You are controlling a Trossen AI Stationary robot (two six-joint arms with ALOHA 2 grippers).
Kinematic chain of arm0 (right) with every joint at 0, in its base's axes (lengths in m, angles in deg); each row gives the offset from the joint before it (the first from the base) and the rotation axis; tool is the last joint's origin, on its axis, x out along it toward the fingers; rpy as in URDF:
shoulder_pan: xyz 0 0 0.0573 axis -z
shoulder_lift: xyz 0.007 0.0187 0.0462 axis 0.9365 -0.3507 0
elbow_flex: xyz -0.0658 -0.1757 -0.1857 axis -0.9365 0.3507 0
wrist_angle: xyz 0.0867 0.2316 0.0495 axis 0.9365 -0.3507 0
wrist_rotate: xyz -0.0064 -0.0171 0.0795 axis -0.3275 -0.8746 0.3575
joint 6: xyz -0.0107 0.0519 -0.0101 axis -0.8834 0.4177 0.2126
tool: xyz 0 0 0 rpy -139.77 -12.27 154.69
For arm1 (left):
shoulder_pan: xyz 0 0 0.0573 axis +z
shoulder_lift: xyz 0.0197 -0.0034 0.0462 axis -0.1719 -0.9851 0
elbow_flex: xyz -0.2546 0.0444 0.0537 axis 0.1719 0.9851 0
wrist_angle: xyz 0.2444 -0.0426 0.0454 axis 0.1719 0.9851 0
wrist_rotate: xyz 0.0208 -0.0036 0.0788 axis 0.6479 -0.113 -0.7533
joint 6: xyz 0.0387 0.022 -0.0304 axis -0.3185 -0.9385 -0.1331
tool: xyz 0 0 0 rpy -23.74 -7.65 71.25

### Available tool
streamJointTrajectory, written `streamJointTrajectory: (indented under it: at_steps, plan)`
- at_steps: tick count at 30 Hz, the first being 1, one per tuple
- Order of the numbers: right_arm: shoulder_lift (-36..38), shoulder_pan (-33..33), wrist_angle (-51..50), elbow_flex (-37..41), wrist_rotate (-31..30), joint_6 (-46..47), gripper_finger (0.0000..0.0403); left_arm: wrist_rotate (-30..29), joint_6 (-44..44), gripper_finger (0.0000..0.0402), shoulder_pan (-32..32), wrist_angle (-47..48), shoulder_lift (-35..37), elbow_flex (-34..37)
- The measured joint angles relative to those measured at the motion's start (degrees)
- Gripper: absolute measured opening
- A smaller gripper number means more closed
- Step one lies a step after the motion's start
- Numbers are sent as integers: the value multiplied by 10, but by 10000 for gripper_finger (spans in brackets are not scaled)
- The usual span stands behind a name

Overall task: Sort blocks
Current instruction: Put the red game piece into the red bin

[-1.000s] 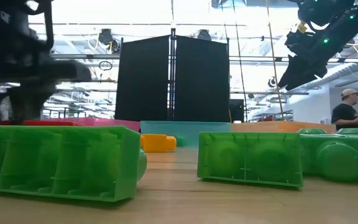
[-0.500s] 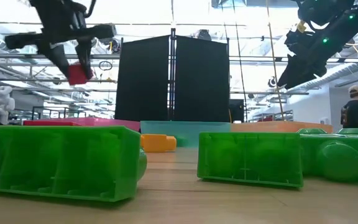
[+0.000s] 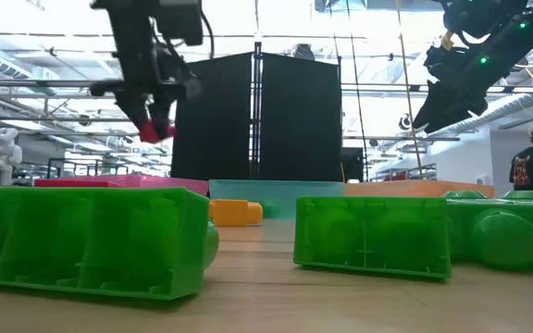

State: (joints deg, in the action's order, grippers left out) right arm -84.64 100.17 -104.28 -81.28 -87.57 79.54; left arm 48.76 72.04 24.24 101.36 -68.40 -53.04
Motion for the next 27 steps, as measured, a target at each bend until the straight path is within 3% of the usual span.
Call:
streamJointTrajectory:
  at_steps: [7, 12, 25, 27]
  plan:
    - [0, 0, -1, 0, 0, 6, 315, 30, -105, 129, 42, -10, -68, 0]
    - [0, 0, -1, 0, 0, 6, 315, 84, -165, 129, 51, -37, -110, 0]
    - [0, 0, -6, 0, 3, 5, 315, 86, -202, 129, 71, -43, -129, 0]
    - [0, 0, -6, 0, 3, 2, 315, 86, -202, 143, 71, -43, -129, 0]
